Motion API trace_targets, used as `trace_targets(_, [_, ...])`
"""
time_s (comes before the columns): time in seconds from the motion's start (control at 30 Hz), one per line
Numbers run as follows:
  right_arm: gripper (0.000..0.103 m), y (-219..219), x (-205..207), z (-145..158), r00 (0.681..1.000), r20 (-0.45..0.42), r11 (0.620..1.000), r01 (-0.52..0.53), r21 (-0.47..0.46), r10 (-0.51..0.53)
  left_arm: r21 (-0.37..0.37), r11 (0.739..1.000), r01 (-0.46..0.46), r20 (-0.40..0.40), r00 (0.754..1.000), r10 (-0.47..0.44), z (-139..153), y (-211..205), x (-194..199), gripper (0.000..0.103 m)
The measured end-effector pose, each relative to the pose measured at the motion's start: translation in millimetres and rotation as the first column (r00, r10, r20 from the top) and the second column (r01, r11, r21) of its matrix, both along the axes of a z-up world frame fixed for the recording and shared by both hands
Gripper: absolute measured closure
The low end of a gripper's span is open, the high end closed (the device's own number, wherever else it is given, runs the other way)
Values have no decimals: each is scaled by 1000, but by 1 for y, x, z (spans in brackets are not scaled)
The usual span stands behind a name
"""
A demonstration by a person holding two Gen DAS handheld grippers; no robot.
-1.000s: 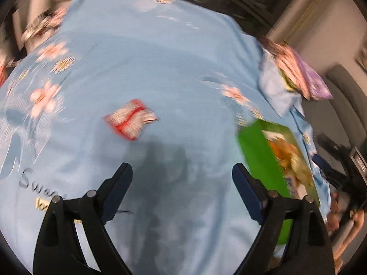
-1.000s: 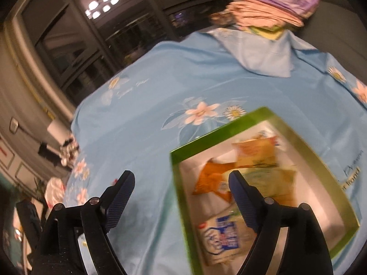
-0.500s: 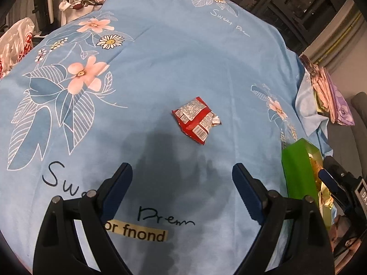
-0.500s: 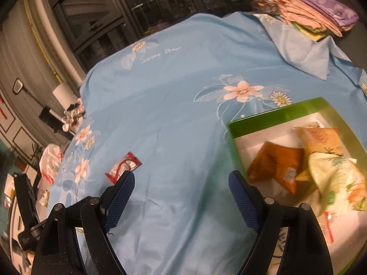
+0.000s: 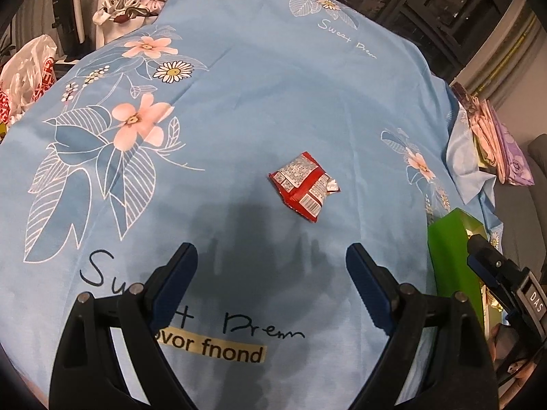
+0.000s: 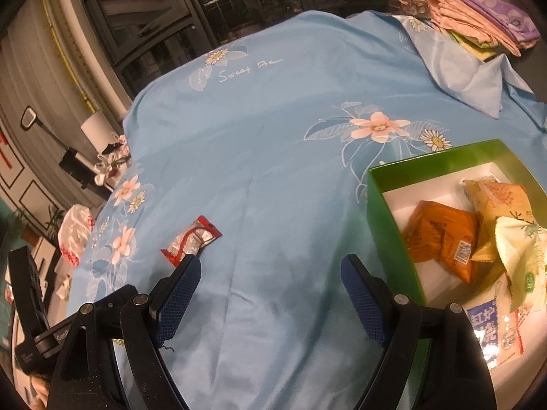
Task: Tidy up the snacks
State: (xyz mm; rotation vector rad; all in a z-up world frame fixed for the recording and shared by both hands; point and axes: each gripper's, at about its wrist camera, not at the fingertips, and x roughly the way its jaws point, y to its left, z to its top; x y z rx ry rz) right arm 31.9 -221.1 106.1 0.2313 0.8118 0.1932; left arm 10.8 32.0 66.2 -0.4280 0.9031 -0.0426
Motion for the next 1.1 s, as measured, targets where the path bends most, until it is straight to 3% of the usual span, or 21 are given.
trace_targets(0.27, [19,31,11,-5,996,-50,997,-71,12,72,-17,999,-34,-2,999,34,3,16,-1,14])
trace_targets(0.43, [19,59,42,-17,981,-144,988,-118,100,132,-13,998,-58,-11,998,58,3,26,0,14])
trace_targets(0.63, [19,93,85,-43,957,-249,985,-121,124,149,-19,995,-94,-29,995,93,0,40,0,14])
trace_targets(0.8, [23,116,109,-62,944,-307,991,-104,80,124,-53,992,-114,-46,993,111,-3,49,0,14])
trace_targets(0.9, [27,127,117,-74,936,-329,989,-96,109,127,-57,991,-123,-49,992,120,-2,51,0,14])
trace_targets(1.0, [28,135,120,-73,953,-294,997,-66,50,77,-55,991,-125,-48,991,122,-1,51,0,14])
trace_targets(1.1, [44,145,122,-73,960,-278,998,-56,-36,44,-49,992,-116,-51,992,114,-2,51,1,14])
